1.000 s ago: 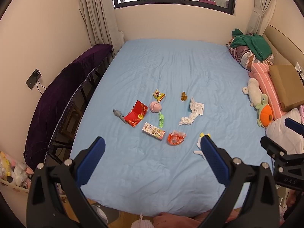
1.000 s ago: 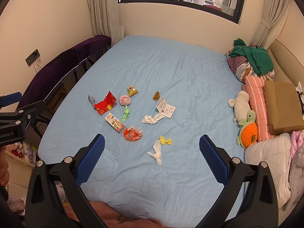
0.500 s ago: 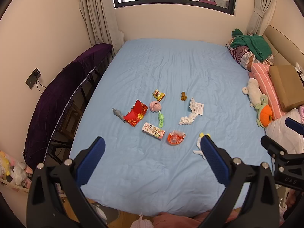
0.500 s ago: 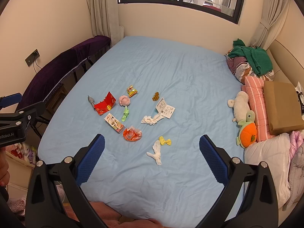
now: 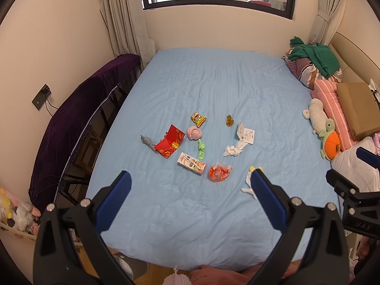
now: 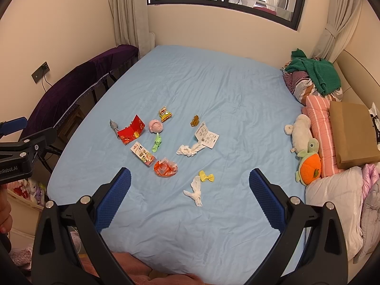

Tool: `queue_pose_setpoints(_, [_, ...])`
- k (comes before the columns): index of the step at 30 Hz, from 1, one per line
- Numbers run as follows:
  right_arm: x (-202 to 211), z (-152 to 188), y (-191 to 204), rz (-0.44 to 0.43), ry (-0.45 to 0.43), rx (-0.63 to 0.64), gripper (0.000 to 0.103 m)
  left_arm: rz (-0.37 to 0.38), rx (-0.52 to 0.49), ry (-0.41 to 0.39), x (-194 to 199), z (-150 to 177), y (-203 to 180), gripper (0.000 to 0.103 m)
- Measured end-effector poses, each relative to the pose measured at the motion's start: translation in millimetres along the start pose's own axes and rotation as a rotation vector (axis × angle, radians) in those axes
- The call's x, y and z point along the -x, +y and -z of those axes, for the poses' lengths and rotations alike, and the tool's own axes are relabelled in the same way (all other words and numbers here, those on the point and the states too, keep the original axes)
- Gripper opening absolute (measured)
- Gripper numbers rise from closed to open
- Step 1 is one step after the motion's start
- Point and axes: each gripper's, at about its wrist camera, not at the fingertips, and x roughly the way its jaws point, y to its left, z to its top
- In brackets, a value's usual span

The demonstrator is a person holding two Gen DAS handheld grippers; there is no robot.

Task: Collect trash

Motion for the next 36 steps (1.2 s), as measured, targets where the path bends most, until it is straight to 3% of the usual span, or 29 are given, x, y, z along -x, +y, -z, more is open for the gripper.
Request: queue_pose_setpoints(36, [0.9, -5.2, 2.6, 0.0, 0.004, 0.003, 0.096, 0.017, -0.005, -0.001, -3.4, 0.1, 0.3, 0.099])
